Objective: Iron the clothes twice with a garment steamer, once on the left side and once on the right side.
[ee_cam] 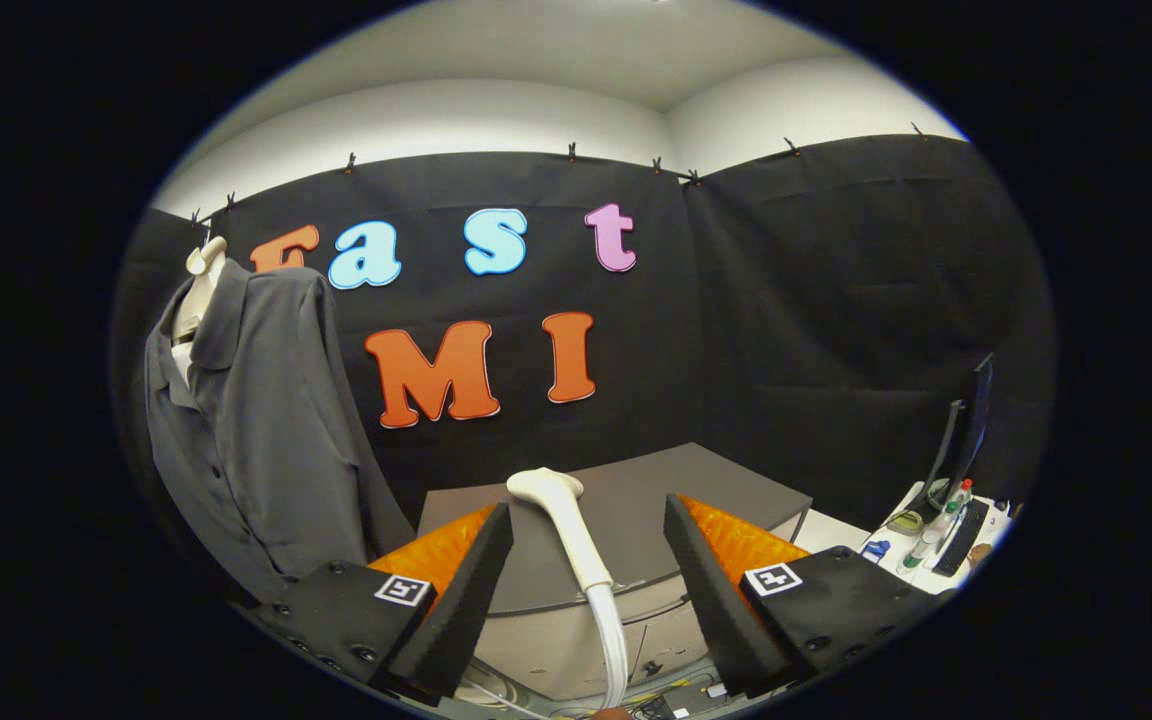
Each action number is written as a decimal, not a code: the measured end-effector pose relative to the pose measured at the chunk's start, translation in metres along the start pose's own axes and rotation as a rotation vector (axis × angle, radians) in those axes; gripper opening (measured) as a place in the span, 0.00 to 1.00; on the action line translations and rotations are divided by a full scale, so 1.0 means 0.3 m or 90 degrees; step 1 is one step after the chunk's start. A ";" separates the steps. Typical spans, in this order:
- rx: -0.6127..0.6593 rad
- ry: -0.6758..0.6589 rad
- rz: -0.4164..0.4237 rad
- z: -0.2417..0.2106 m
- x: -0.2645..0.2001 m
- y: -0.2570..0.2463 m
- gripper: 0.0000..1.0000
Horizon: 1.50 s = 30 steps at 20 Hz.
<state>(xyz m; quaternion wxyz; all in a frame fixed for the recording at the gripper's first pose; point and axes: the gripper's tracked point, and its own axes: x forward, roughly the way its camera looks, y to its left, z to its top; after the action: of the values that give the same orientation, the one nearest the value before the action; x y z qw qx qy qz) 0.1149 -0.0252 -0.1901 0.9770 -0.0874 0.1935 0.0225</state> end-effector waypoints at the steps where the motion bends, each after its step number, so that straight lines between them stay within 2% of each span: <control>1: -0.005 0.013 0.007 -0.021 0.062 0.002 0.98; 9: -0.014 0.137 0.074 -0.235 0.457 0.028 0.98; 15: 0.001 0.204 0.089 -0.338 0.615 0.040 0.99; 21: -0.016 0.249 0.092 -0.421 0.683 0.063 0.90; 25: -0.017 0.282 0.090 -0.470 0.676 0.055 0.77; 29: -0.020 0.295 0.092 -0.491 0.683 0.063 0.69; 30: -0.027 0.291 0.086 -0.484 0.691 0.059 0.54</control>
<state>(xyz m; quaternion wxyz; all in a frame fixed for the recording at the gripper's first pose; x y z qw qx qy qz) 0.2510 -0.0316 -0.4043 0.9020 -0.0974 0.4145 0.0717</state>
